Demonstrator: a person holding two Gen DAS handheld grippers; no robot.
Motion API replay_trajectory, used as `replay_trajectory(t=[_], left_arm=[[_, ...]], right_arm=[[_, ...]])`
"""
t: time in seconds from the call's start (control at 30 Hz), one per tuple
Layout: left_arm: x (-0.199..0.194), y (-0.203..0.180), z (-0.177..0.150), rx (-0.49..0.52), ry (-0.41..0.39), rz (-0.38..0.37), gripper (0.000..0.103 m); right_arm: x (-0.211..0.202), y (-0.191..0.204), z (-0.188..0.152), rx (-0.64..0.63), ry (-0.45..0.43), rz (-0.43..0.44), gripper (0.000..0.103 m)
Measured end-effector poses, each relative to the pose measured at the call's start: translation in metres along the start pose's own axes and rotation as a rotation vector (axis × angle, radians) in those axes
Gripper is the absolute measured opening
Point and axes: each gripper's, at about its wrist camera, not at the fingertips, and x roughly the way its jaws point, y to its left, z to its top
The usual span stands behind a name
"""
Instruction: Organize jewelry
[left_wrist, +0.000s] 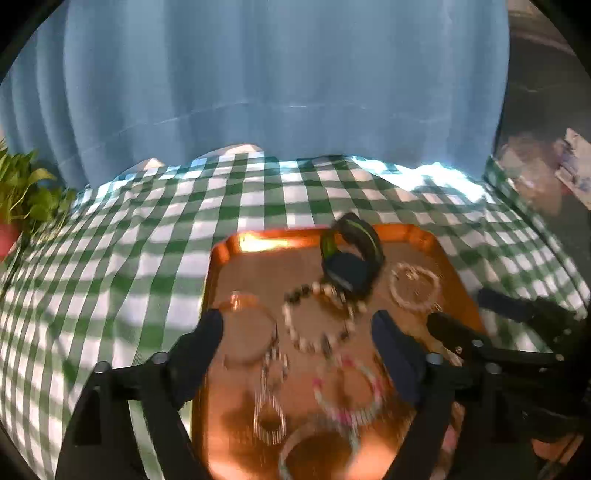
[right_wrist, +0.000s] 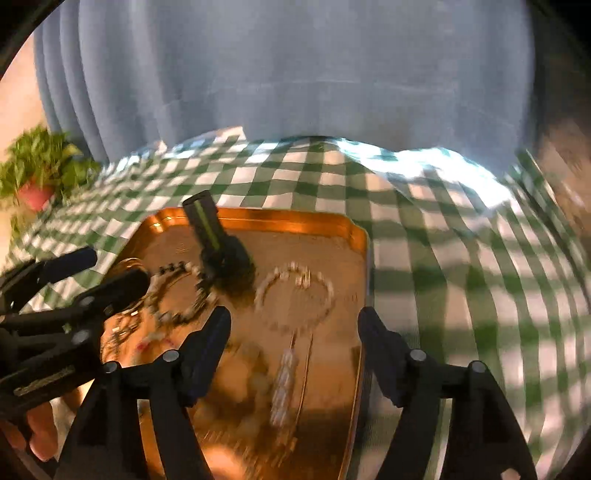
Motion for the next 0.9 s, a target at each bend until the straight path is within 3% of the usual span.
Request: replay_trajectory(t=[0.1,0.17,0.23,0.4,0.53,0.63,0.7,0.9], left_arm=[[-0.027,-0.004,-0.015,0.006,0.022,-0.015,0.083],[-0.056,-0.005,-0.029,0.002,0.030,-0.015,0.083],[-0.088,-0.007,-0.041,-0.020,0.041,-0.040,0.083],[-0.170,-0.006,-0.059,-0.045,0.032,-0.035,0.083],[-0.251,-0.003,-0.068,-0.045,-0.073,-0.024,0.084],[-0.299,-0.006,-0.079,-0.073,-0.058,0.045,0.085],[-0.321,-0.009,-0.090,-0.092,0.009,0.119,0.089],[-0.398,-0.031,-0.121,-0.036,-0.025,0.134,0.090]], right_arm=[[-0.018,0.005,-0.017,0.062,0.026,0.016,0.069],[-0.034,0.012,-0.027,0.057,0.032,-0.018,0.068],[-0.061,0.021,-0.040,0.045,0.024,-0.071,0.068],[-0.141,0.039,-0.064,0.056,0.018,-0.046,0.068],[-0.205,0.066,-0.080,-0.027,-0.009,-0.074,0.068],[-0.252,0.084,-0.097,-0.008,-0.032,-0.034,0.068],[-0.289,0.094,-0.112,0.026,-0.078,0.000,0.072],[-0.366,0.122,-0.146,0.024,-0.152,-0.059,0.081]])
